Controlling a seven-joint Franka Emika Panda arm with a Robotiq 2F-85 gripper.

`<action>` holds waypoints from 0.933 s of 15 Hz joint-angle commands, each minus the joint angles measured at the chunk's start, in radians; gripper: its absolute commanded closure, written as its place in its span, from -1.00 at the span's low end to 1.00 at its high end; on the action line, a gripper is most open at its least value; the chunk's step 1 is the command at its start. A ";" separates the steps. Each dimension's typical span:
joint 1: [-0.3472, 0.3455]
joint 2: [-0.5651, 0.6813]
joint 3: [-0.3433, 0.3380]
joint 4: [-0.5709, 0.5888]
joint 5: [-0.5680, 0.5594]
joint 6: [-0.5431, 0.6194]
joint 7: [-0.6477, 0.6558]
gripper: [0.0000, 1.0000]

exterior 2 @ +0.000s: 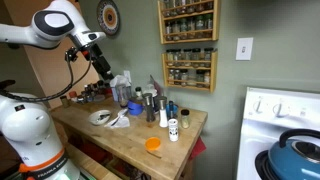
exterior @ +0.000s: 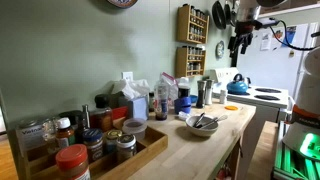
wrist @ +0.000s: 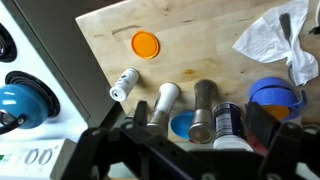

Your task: Move to container to the right side of the table

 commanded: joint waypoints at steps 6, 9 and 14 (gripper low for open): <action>0.011 0.003 -0.007 0.003 -0.008 -0.004 0.008 -1.00; 0.095 0.021 0.026 0.016 0.028 0.026 -0.036 -1.00; 0.283 0.121 0.187 0.071 0.163 0.181 -0.011 -1.00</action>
